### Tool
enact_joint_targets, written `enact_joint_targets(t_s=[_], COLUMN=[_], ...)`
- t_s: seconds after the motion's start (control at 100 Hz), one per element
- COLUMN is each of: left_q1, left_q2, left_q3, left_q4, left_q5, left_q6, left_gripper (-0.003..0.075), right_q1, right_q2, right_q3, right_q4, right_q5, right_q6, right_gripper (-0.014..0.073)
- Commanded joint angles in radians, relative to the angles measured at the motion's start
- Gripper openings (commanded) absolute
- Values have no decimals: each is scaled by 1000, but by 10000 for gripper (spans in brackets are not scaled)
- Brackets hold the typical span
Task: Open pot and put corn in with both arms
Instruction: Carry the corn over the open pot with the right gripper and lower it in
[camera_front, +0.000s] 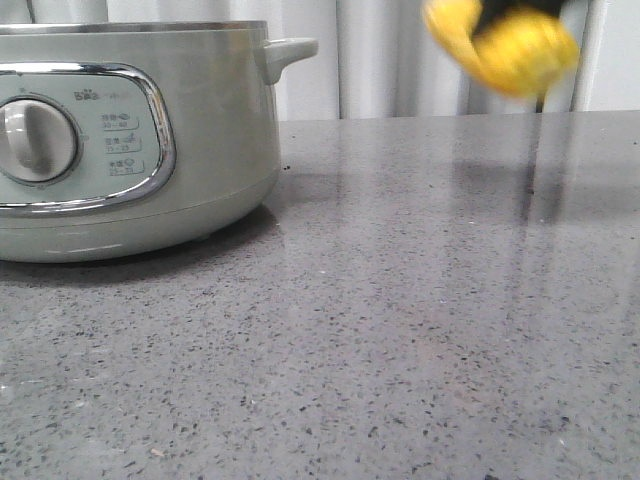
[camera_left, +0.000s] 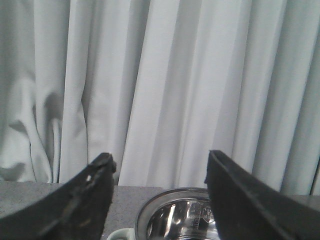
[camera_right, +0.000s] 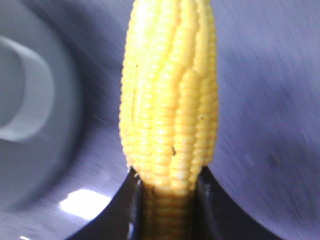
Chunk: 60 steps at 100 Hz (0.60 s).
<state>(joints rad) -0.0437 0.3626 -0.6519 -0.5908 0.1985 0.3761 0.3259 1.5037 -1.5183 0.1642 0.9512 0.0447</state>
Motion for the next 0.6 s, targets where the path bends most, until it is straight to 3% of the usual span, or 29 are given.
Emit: enact_joint_targets(t_s=[0.0, 0.12, 0.33, 0.5, 0.59], left_q1=[-15, -29, -36, -36, -36], left_q2=[9, 13, 13, 13, 13], left_q3=[-31, -31, -31, -31, -31], left_q4=[-6, -6, -6, -6, -6], left_q5=[-77, -76, -65, -61, -56], left_q6=[-8, -8, -8, -8, -8], left_gripper=[387, 387, 387, 387, 387], right_q1=[69, 194, 348, 403, 410], right_q2=[-46, -7, 133, 261, 310], right_q3=[-146, -269, -339, -339, -339], right_q4=[27, 27, 27, 27, 27], right_q5=[-84, -202, -329, -361, -361], right_q6=[-19, -19, -19, -19, -19], right_gripper=[-71, -71, -71, -67, 17])
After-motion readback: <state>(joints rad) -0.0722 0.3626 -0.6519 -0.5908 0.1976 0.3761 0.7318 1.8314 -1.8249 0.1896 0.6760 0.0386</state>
